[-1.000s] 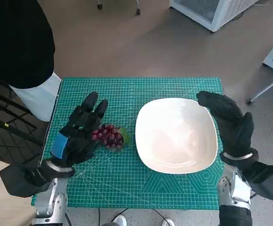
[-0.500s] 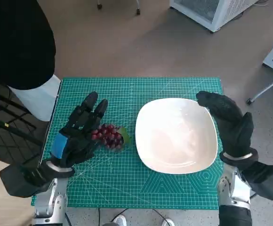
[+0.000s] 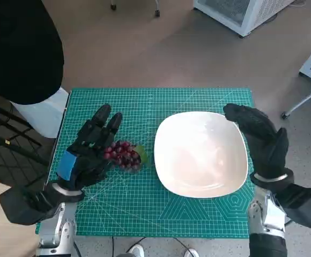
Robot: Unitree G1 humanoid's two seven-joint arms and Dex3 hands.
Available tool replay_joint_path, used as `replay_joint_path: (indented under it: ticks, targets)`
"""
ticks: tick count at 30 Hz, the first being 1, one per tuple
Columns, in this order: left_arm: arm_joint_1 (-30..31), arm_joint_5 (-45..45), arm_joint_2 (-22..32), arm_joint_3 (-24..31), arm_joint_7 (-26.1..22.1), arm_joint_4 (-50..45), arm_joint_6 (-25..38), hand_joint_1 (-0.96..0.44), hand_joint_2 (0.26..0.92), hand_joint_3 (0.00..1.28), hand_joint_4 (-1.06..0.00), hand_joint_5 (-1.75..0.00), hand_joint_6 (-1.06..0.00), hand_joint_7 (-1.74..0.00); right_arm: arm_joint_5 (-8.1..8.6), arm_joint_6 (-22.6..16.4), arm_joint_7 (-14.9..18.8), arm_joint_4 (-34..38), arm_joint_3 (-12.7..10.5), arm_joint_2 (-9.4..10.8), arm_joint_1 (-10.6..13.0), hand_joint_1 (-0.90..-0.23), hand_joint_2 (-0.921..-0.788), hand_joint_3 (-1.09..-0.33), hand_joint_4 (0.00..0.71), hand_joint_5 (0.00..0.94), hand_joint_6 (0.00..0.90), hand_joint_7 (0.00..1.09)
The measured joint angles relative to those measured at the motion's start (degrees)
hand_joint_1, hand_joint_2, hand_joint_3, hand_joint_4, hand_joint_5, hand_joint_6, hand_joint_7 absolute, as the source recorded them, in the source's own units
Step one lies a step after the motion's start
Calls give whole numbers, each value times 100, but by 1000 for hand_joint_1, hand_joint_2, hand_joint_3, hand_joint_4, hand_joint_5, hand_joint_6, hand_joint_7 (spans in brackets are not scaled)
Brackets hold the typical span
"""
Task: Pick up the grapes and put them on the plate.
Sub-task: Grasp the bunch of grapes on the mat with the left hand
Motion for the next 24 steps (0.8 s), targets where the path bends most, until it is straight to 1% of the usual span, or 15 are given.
replay_joint_path:
  ticks: [24]
  targets:
    - [33, 4, 4, 3, 16, -4, 0, -521, 921, 295, -177, -1, -237, -10, 3, 2, 1, -16, 6, 4, 4, -502, -921, -629, 363, 1, 270, 1]
